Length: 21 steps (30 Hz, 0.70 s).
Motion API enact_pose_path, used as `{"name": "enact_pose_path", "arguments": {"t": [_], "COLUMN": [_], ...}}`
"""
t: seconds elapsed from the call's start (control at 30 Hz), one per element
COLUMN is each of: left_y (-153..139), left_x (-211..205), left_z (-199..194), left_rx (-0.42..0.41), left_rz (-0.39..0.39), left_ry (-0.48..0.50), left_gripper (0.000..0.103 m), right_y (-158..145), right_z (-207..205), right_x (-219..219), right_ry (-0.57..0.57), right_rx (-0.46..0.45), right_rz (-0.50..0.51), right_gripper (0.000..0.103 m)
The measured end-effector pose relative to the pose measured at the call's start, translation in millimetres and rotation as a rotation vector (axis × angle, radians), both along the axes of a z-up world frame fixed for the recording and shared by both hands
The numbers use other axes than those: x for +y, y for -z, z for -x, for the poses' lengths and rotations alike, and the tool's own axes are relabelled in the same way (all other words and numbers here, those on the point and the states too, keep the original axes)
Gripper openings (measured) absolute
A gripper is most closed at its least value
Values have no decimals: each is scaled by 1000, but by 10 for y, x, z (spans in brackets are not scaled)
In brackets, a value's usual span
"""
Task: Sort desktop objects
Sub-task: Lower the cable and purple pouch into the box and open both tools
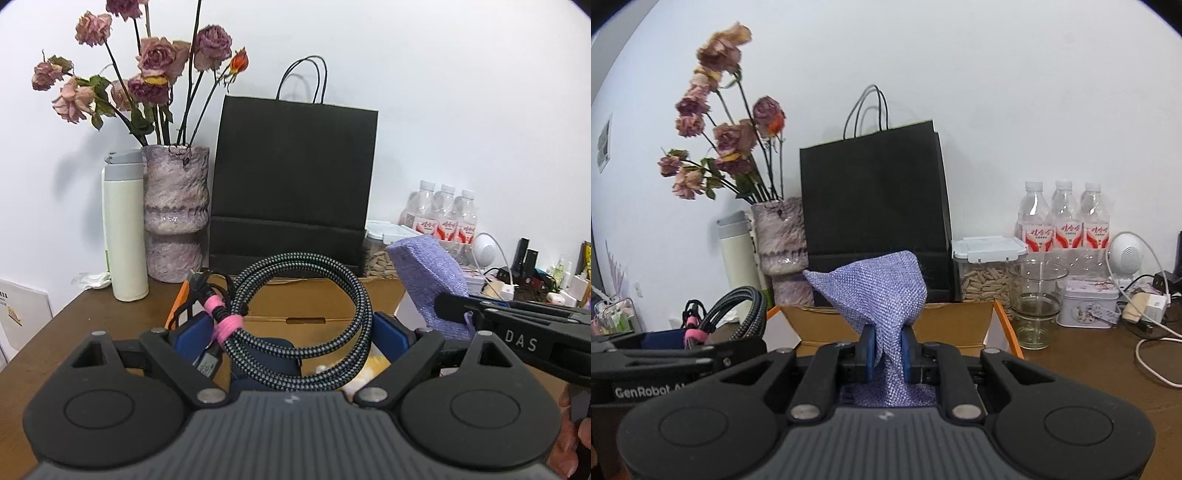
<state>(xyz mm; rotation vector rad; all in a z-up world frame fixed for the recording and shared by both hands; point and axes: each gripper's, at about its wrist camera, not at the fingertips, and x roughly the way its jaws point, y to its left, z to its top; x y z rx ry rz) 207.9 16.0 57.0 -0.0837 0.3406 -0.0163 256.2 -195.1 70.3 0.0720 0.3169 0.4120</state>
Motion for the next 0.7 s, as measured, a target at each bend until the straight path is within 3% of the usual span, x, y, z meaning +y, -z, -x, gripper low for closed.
{"name": "enact_pose_path", "arguments": {"t": [0.47,0.7], "left_y": [180,297], "left_x": [39,53], "left_z": [-664,-765], "left_rx": [50,94], "left_rz": [-33,-40], "left_ry": [-21,-15], "left_gripper": [93,93], "right_y": [229,339], "right_z": [-648,-749], "right_x": [163,213], "right_ry": [12,12], "right_rx": [63,89], "right_rz": [62,103], "right_gripper": [13,13]}}
